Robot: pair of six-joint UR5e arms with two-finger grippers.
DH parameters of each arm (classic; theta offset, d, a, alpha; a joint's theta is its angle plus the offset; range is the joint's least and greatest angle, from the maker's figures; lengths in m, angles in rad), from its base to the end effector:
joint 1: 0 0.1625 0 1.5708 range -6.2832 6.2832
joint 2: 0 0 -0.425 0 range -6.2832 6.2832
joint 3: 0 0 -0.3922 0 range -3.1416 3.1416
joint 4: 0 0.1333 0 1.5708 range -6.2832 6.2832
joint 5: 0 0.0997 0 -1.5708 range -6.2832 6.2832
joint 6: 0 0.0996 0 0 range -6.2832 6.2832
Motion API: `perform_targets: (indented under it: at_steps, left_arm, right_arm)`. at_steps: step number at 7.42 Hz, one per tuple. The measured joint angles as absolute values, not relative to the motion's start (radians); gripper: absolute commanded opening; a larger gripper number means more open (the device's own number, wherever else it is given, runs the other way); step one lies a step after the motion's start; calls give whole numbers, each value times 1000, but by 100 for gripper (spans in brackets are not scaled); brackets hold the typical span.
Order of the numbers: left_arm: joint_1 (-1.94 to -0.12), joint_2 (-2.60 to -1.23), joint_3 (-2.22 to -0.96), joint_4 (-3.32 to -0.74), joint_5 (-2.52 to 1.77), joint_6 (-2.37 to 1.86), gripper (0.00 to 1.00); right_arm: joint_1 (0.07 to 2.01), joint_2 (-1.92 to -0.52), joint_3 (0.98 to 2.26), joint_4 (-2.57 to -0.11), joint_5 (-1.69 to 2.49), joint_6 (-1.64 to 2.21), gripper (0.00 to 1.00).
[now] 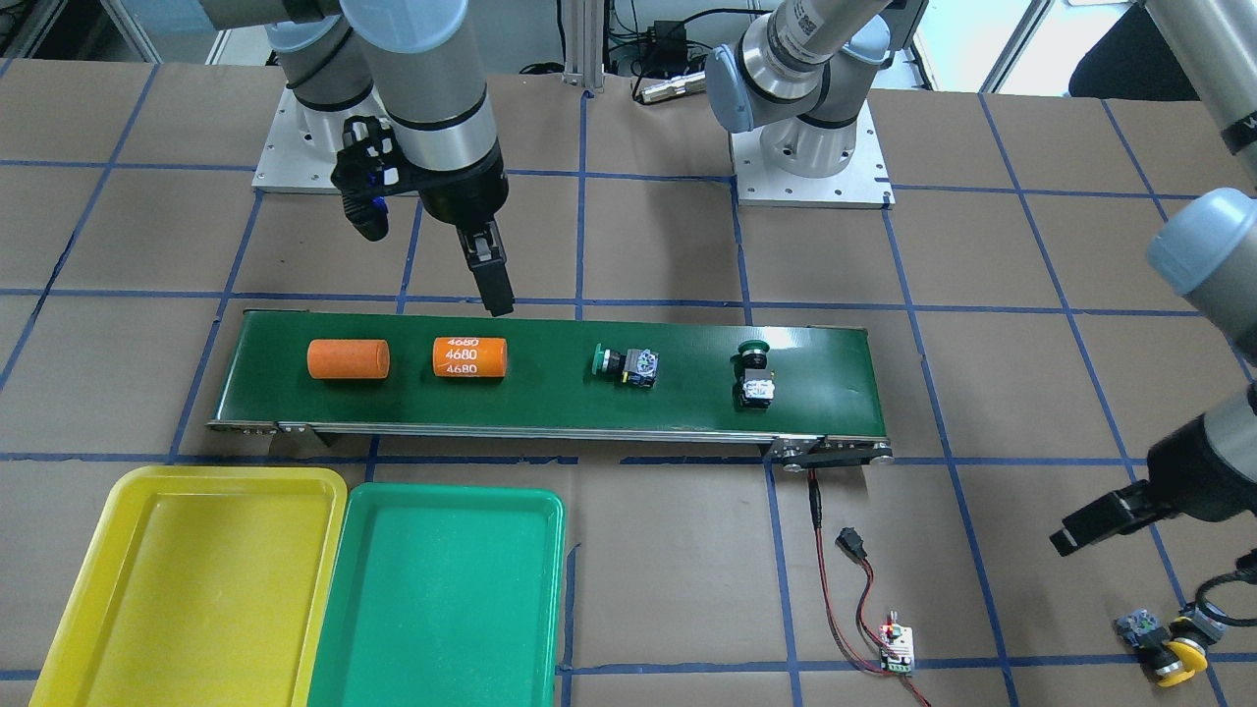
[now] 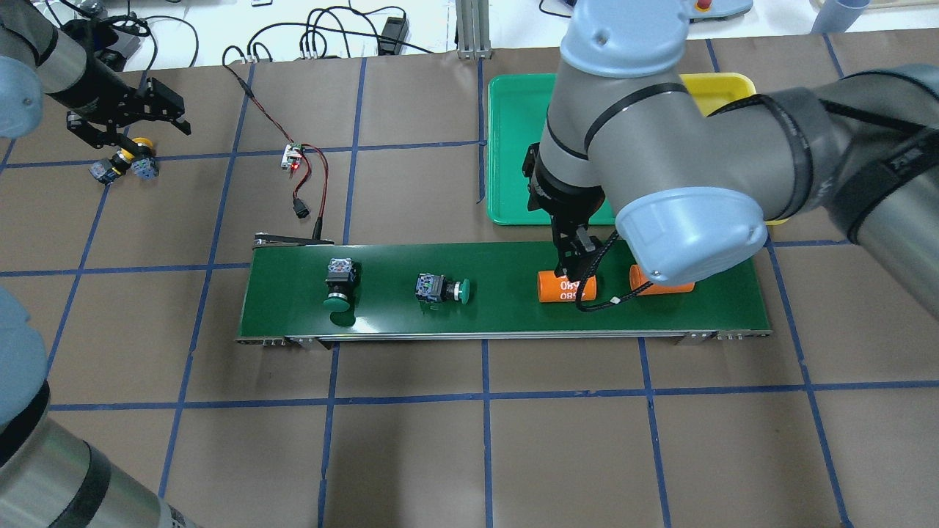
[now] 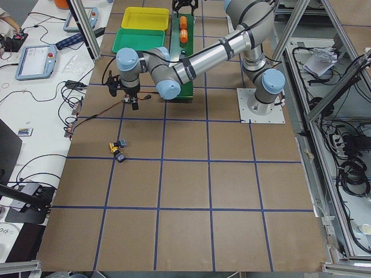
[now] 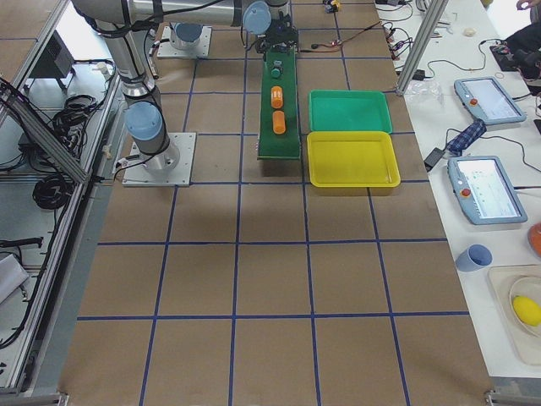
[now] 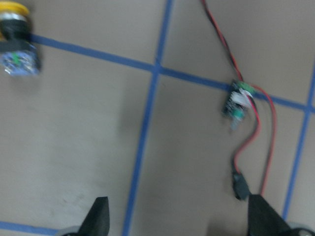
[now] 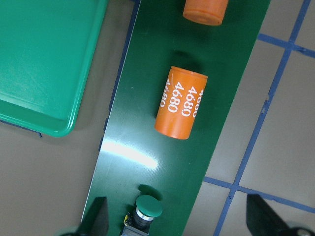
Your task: Sort buttons by color to trays
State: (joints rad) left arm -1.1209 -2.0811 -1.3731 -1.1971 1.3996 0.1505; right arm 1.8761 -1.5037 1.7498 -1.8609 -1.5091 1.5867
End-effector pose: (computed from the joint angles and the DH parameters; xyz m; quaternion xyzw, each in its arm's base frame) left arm 0.1631 -0.6833 0.3209 0.1459 -0.9851 0.0543 0.0726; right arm 0.2871 -0.4472 0.3961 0.5968 0.8015 0.0121 0.0359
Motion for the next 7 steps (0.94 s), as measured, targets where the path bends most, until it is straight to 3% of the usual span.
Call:
perform_targets:
  at_steps: [4, 7]
  left_arm:
    - [-1087, -2251, -1312, -946, 1538, 253, 100]
    - [-1082, -2361, -1184, -987, 1492, 298, 100]
  right_arm:
    - [1956, -1371, 1752, -1950, -1507, 1673, 100]
    - [2016, -1282, 1752, -2073, -1508, 1733, 100]
